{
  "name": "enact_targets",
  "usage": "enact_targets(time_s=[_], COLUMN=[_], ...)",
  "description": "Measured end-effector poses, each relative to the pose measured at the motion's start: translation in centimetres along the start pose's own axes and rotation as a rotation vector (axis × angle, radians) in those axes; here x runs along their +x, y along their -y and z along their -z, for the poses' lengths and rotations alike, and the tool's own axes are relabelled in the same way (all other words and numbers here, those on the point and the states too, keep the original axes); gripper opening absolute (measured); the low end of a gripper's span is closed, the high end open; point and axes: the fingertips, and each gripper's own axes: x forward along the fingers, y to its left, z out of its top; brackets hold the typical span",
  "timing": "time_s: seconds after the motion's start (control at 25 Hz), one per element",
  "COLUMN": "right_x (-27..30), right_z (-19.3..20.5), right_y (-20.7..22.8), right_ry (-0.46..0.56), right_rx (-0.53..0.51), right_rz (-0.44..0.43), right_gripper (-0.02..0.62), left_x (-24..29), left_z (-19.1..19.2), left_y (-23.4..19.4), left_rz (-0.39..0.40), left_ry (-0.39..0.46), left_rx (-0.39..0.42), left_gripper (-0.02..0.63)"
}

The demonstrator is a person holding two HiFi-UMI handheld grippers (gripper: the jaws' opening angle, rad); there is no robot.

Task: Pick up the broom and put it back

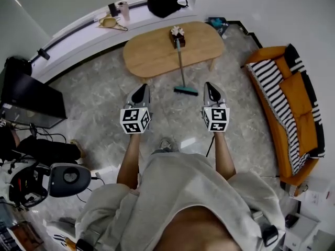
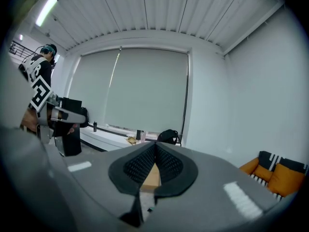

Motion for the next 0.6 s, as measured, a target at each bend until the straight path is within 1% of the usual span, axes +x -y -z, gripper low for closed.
enact_targets(time_s=[0.04,0.16,0.24,0.36,0.6], right_x=[1.2,6.9,9.6,10.5,11.4], right_z=[-0.4,-1.9,-2.2,-2.4,-1.6], right_y=[-0.1,-2.5,-3.9,-4.7,-3.9], right_ry=[-0.003,-0.028,-0.059,-0.082,-0.096], right_rx=[-0.002,-0.006,-0.003,0.004,0.004], right_rz=[0.006,0.031,0.044,0.051,0.045], right_gripper=[0.001,0.0,0.0,0.002,0.0], left_x=[1.0,4.5,6.0,6.9,8.8], left_z=[-0.4,-2.0,-2.5,-2.4,-2.0], left_y=[-1.0,-6.8,-9.7,-10.7,-10.1], left_rz=[0.007,0.035,0.051,0.07,0.085], left_ry=[0.0,-0.013,-0.022,-0.035,-0.04], left_rx=[-0.001,-0.008,-0.022,-0.031,-0.033], left_gripper=[0.003,0.003,0.003,0.003,0.003])
